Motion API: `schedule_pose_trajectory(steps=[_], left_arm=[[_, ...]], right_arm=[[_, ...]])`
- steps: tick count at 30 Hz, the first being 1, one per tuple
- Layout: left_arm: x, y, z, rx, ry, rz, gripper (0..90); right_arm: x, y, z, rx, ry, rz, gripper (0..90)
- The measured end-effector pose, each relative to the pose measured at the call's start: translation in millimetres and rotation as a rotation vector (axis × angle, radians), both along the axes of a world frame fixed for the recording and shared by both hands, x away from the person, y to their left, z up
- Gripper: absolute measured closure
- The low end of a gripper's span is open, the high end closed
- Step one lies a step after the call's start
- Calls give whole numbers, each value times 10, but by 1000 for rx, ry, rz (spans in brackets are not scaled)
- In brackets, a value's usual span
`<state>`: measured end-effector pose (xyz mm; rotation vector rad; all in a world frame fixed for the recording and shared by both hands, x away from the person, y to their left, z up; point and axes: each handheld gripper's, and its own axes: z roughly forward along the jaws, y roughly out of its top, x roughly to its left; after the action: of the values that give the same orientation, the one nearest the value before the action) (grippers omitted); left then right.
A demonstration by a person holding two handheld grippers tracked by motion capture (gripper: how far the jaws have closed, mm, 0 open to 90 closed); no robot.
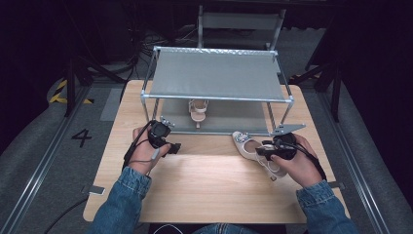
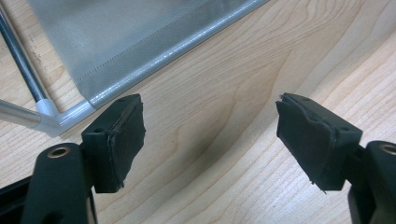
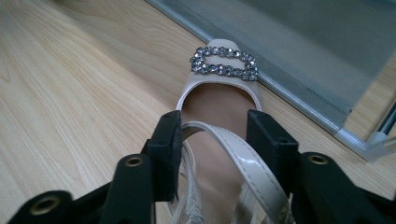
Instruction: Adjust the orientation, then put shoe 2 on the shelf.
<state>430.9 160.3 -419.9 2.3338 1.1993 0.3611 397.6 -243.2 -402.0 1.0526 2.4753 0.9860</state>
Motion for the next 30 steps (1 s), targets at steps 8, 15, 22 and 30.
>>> schedule_pose_trajectory(steps=[8, 15, 22, 30], left_arm=[[47, -47, -13, -11, 1, -5, 239], [58, -69, -15, -14, 6, -12, 239], [40, -53, 2, -10, -2, -13, 238], [20, -12, -16, -4, 7, 0, 237]], right_arm=[[-30, -63, 71, 49, 2, -8, 435], [-124, -144, 258, 61, -67, -49, 441], [-207, -27, 248, 46, 24, -14, 452], [-102, 169, 1, -24, 105, 29, 438]])
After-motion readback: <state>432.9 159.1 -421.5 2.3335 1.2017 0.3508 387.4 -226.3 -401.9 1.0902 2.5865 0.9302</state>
